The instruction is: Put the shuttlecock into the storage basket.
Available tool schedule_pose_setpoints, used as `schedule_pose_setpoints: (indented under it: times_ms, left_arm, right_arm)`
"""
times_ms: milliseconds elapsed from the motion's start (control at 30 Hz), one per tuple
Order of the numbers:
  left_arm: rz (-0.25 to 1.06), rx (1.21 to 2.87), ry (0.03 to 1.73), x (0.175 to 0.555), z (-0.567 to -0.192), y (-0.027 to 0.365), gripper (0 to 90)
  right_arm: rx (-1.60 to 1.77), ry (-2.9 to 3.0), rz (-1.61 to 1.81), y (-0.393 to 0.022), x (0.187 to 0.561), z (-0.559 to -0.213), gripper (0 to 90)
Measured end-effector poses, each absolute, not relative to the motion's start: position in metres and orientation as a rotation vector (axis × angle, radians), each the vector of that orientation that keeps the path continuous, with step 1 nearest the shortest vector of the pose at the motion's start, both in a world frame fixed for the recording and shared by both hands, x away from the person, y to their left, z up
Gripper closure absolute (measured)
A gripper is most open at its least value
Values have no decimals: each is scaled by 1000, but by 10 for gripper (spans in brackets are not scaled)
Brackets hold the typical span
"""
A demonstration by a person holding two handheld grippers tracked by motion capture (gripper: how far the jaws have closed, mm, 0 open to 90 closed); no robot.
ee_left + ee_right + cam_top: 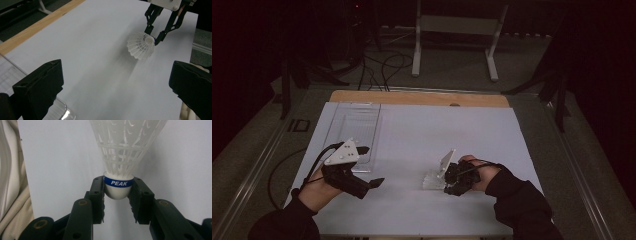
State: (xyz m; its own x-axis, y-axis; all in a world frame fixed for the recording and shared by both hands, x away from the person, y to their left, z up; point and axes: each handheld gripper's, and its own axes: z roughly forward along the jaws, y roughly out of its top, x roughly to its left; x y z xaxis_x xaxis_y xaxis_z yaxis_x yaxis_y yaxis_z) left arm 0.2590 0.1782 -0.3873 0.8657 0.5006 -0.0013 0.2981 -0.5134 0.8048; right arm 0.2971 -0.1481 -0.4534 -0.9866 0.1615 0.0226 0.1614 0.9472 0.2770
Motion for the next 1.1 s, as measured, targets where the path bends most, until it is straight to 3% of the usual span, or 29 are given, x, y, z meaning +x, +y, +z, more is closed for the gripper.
schedule_pose_setpoints:
  times_ms: [1100]
  left_arm:
    - [230,2338,514,289,-374,124,1]
  right_arm:
    - [192,3107,451,-140,293,-456,661]
